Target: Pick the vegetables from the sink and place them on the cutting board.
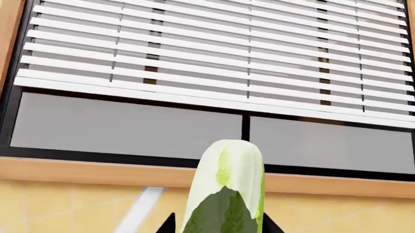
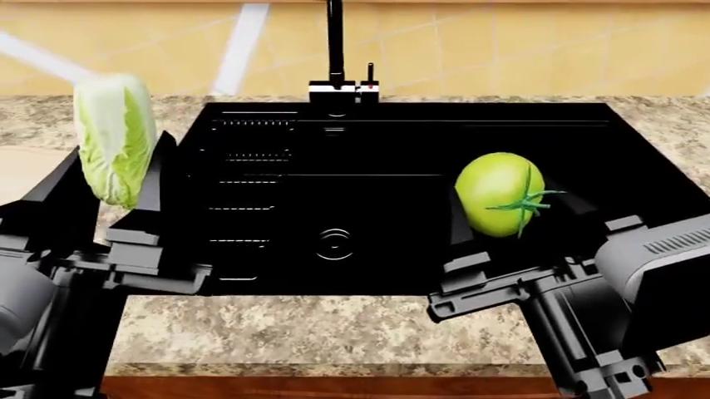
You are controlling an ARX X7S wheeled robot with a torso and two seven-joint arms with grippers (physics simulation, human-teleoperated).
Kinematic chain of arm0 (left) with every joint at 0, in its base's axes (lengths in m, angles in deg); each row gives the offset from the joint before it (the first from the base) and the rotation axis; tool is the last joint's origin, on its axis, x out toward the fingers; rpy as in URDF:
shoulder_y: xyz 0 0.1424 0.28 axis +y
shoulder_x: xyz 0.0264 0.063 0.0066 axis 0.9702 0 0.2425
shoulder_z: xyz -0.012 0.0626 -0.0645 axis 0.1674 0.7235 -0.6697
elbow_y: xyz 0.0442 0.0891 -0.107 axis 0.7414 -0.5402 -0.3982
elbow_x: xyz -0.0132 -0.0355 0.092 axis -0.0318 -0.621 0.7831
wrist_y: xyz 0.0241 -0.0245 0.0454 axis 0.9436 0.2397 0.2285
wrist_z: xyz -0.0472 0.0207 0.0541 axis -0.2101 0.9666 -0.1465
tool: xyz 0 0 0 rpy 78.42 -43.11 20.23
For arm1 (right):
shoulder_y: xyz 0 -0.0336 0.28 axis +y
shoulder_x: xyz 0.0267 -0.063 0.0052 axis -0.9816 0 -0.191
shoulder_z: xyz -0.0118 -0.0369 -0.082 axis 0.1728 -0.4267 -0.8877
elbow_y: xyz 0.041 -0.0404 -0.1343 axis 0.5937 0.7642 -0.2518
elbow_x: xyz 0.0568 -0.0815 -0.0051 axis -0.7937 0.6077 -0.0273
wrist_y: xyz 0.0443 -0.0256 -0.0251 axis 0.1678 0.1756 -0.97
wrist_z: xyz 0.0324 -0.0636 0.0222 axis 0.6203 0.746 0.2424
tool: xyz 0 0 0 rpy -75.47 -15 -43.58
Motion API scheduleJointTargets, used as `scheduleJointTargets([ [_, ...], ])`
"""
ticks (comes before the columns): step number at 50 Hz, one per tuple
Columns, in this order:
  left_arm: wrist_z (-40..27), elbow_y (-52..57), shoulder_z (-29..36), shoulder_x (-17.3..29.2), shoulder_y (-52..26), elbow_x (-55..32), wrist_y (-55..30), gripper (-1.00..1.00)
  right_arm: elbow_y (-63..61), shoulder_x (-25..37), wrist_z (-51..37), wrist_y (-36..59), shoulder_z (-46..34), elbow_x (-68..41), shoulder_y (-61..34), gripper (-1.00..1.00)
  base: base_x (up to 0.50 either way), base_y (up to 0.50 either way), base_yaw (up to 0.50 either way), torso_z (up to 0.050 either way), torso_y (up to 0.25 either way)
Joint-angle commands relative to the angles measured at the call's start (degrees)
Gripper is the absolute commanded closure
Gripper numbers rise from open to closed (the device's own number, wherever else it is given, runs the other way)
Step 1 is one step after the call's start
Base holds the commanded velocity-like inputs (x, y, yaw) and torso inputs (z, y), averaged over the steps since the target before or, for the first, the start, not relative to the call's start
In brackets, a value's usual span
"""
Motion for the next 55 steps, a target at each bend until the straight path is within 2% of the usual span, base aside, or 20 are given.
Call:
scheduleJointTargets([
  [1, -1.0, -0.3, -1.19, 0.72, 0.38, -1.14, 1.48, 1.0, -0.67, 3.13, -2.46, -3.48, -2.89, 0.7, 0.26, 1.0, 0.0, 0.5, 0.0, 0.0, 0.0],
  [25, -0.97, -0.1, -1.63, 1.21, 0.86, -1.46, 2.55, 1.0, -0.25, 7.4, -5.89, -8.97, -7.71, 1.45, -0.71, 1.0, 0.01, 0.5, 0.0, 0.0, 0.0],
  [55, -0.8, -0.05, -1.74, 1.41, 1.16, -1.93, 3.31, 1.0, -0.01, 10.3, -8.73, -12.1, -11.98, 1.76, -2.29, 1.0, 0.17, 0.5, 0.0, 0.0, 0.0],
])
